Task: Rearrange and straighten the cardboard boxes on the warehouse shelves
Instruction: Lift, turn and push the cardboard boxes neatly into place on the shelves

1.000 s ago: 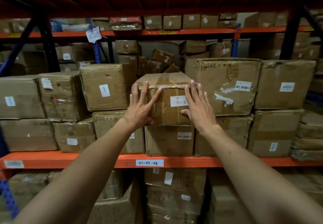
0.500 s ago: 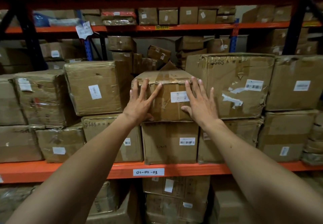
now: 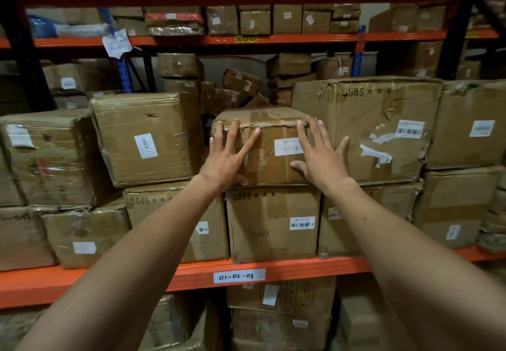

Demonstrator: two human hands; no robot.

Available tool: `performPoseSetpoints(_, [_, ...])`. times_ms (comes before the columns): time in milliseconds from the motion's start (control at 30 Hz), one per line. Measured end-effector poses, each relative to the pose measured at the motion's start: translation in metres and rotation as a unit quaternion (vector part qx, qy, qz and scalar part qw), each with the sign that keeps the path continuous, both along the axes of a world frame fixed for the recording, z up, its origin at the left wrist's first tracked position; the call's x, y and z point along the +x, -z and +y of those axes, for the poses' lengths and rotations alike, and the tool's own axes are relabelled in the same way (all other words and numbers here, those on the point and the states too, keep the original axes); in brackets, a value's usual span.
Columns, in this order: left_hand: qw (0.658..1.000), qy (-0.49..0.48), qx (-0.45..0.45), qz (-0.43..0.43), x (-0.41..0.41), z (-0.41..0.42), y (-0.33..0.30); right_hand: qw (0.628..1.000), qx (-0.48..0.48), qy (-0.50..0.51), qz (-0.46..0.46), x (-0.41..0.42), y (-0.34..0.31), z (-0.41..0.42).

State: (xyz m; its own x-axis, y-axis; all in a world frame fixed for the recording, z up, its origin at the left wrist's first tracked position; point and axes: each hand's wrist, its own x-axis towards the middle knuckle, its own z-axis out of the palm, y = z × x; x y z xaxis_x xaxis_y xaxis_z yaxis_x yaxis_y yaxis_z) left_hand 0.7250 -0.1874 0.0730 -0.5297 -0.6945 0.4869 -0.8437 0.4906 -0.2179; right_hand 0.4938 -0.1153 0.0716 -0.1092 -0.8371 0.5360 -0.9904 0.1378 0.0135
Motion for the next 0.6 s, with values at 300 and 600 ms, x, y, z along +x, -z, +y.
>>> performPoseSetpoints(300, [0.997, 0.007, 0.013, -0.076, 0.044, 0.010, 0.004, 0.999, 0.049, 0.005, 0.010, 0.005, -0.010, 0.017])
performPoseSetpoints(600, [0.989, -0.083, 0.125, -0.007, 0.115, 0.047, 0.048, 0.998, 0.029, -0.060, 0.015, 0.038, -0.007, 0.030])
